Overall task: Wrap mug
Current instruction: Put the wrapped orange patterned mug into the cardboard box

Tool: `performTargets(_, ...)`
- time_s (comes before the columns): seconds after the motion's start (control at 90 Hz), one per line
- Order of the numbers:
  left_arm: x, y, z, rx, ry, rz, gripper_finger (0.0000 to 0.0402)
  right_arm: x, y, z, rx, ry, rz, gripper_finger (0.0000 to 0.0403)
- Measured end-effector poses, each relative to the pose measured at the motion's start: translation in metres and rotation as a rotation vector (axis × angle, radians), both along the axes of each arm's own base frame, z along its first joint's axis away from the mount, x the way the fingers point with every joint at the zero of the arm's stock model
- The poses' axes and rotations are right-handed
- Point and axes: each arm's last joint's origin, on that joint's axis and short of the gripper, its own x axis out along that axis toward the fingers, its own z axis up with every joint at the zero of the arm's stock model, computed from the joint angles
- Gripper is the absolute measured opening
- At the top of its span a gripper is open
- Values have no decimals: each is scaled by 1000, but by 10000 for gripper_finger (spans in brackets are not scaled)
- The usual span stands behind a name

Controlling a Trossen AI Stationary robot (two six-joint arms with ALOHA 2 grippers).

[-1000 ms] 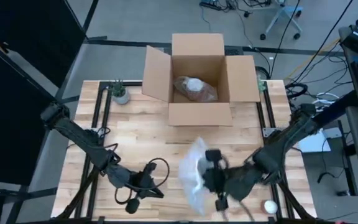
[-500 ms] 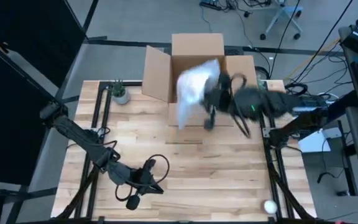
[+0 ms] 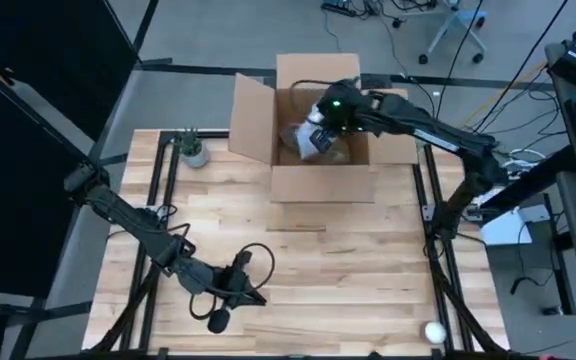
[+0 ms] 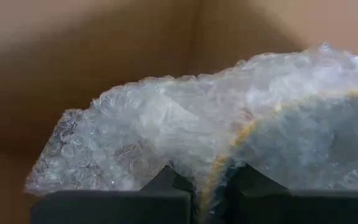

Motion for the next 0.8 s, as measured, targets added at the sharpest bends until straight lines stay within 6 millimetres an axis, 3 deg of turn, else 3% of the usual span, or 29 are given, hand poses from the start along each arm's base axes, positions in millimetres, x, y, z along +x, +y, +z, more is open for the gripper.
performTargets(0.2,0,0,0,1,2,0,10,27,-24,-58,86,147,-41,7)
performTargets(0.433,0,0,0,-1,3,1,10,45,-37,-100,112,229,-71,21)
performTargets(0.8,0,0,0,2,4,0,10,45,-33,-92,177,141,-79,134)
